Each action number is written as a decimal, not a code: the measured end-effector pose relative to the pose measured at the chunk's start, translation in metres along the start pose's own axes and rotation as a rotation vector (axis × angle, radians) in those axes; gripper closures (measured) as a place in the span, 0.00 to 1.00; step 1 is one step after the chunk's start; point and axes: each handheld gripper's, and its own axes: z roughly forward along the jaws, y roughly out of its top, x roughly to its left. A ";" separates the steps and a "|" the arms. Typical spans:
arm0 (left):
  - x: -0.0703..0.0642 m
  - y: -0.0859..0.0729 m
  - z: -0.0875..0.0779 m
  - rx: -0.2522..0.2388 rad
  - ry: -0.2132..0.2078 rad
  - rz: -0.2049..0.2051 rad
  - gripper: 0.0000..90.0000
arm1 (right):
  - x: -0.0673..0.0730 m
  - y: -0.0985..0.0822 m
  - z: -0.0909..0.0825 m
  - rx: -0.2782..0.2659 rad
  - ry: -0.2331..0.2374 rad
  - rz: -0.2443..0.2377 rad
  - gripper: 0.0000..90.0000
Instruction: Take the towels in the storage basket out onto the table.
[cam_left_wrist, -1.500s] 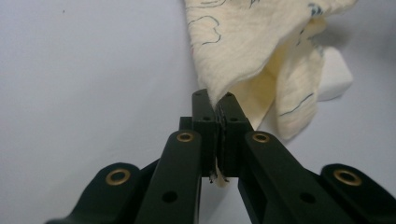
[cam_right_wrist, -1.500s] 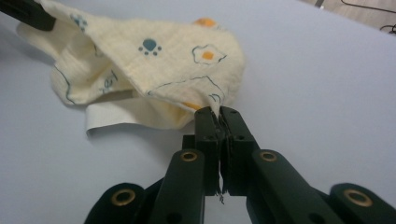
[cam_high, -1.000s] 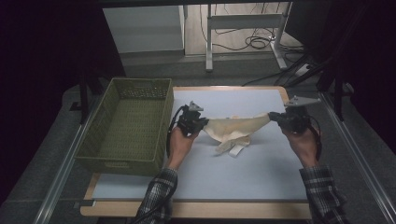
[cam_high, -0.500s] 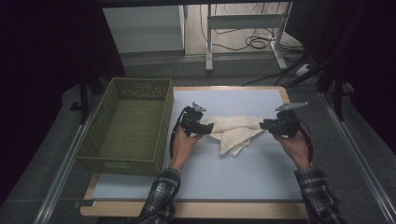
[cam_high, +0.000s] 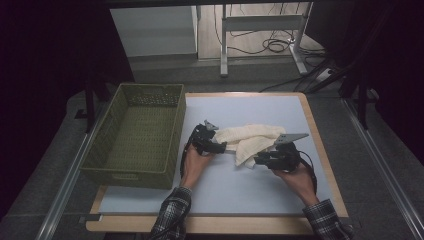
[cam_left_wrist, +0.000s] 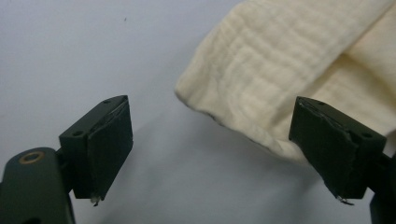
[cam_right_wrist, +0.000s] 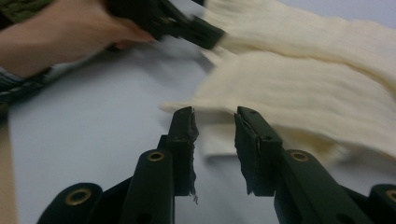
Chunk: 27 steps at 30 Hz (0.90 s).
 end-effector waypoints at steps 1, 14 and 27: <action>0.001 0.000 0.001 0.004 -0.005 -0.011 0.15 | 0.004 0.003 0.003 -0.002 0.014 -0.005 0.75; 0.005 0.001 0.003 0.020 -0.015 -0.036 0.13 | 0.018 0.001 0.056 0.101 0.005 -0.091 0.70; 0.005 0.001 0.003 0.019 -0.015 -0.035 0.13 | 0.027 -0.007 0.054 0.142 -0.113 -0.187 0.96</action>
